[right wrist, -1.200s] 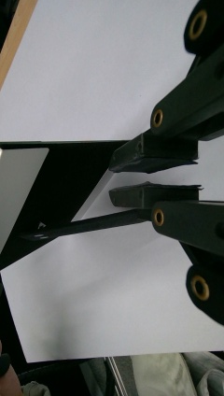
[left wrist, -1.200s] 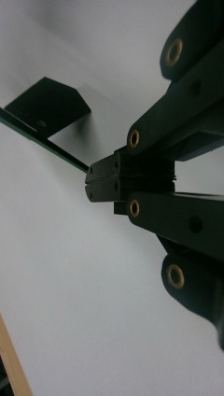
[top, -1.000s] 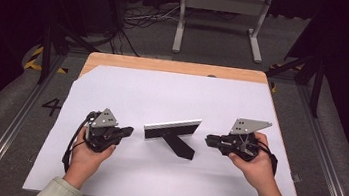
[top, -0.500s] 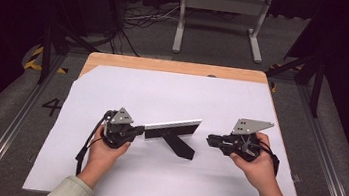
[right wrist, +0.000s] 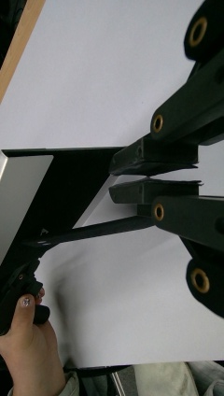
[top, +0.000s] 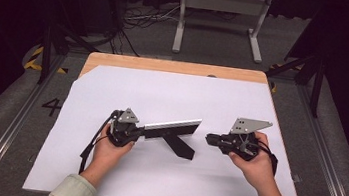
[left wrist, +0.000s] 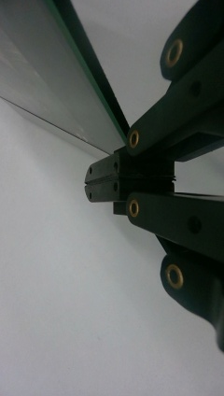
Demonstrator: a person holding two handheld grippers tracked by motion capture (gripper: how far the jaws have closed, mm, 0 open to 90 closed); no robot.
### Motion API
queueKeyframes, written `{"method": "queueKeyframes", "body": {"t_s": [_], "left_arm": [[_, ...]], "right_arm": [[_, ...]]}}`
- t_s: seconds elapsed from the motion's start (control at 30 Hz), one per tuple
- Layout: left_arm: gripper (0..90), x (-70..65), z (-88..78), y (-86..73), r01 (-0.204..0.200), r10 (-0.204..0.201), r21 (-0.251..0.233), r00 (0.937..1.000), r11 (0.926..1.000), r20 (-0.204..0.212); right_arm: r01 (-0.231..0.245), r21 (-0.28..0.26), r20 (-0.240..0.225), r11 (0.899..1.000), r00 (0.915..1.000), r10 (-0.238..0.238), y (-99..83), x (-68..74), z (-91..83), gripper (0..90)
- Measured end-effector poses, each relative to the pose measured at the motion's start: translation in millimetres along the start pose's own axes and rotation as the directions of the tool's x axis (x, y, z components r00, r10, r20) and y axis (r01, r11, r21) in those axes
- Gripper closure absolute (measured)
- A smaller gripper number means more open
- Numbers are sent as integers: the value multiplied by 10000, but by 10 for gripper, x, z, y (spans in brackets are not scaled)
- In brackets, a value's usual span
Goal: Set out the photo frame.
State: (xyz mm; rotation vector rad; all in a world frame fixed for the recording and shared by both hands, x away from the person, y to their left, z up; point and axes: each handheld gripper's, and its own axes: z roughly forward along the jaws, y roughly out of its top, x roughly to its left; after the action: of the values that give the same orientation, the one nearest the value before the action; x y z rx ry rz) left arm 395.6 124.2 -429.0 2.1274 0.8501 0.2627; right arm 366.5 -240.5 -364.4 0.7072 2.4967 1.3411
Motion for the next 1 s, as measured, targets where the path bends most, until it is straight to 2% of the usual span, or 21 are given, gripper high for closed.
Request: {"method": "queueKeyframes", "body": {"t_s": [0.33,0.63,1.0], "left_arm": [[900,8,48,-18,158,-159,352,9999,9993,24],[900,-22,30,-32,148,-162,522,9995,9985,271],[900,-153,31,-62,-89,29,868,9976,9962,688]], "right_arm": [[-44,81,34,10000,10000,44,-5,2,2,846],[-43,69,46,10000,10000,42,-1,5,-11,847],[-68,-147,234,9999,9997,72,13,-12,-122,848]]}}
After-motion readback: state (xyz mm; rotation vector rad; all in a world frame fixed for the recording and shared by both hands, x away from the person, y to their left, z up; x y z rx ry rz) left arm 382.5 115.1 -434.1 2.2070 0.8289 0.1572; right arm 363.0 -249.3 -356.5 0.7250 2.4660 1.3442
